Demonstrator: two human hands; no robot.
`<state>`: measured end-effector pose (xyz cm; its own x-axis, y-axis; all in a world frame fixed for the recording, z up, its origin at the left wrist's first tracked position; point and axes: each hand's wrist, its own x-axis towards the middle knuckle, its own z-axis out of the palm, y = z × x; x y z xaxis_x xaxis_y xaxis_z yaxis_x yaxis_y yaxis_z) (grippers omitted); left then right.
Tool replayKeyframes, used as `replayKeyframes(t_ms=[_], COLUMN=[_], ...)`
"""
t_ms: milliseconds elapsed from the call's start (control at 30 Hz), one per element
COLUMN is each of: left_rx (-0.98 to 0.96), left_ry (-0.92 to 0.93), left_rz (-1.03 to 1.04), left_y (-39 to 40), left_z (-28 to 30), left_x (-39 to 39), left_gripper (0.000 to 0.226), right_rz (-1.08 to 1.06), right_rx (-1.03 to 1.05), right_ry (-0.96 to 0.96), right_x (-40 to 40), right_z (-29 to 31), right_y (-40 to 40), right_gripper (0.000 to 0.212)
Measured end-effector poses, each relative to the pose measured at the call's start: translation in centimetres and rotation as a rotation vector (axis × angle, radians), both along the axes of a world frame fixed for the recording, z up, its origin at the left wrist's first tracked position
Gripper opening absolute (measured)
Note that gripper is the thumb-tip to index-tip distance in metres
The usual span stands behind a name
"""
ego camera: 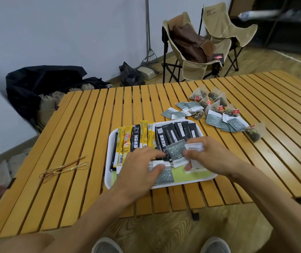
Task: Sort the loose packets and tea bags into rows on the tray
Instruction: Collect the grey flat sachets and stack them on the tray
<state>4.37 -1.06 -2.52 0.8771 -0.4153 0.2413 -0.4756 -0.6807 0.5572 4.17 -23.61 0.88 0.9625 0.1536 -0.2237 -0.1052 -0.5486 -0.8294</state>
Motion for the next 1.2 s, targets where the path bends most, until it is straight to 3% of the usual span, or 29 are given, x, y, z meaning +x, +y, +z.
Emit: replayKeyframes(t_ms=[67,133,300,567,767,833,1000,1067,1200], left_rx=[-0.221,-0.280,-0.214,-0.208,-0.550,-0.389,0.045,0.136,0.244], left_ry=[0.094,0.111,0.082,0.269,0.580,0.537,0.161,0.134,0.138], left_rz=[0.034,0.041,0.016,0.022,0.091,0.044,0.077,0.064,0.028], left_y=[-0.4,-0.9,-1.4,-0.6,-0.2,0.0,1.4,2.1,2.5], left_z=[0.9,1.5,2.0,1.7,1.7,1.3,0.5,0.4,-0.3], left_x=[0.0,0.2,0.9,1.3,0.8,0.7,0.9,0.8,0.3], left_gripper=[0.028,0.024,0.004,0.012,0.006,0.007,0.009,0.009,0.038], right_rz=[0.030,0.076,0.082,-0.066,-0.183,-0.193,-0.080,-0.049,-0.061], right_rx=[0.031,0.011,-0.040,0.094,0.120,0.121,-0.041,-0.148,-0.317], right_ry=[-0.019,-0.029,-0.071,-0.141,-0.068,-0.045,0.017,-0.008,-0.077], right_x=[-0.1,-0.2,0.0,0.4,0.8,0.9,0.8,0.8,0.8], right_z=[0.1,0.2,0.1,-0.2,-0.5,-1.0,-1.9,-2.5,-3.1], right_y=[0.3,0.7,1.5,1.6,1.2,1.5,2.3,2.8,3.7], right_gripper=[0.018,0.015,0.005,0.004,0.016,0.016,0.008,0.011,0.023])
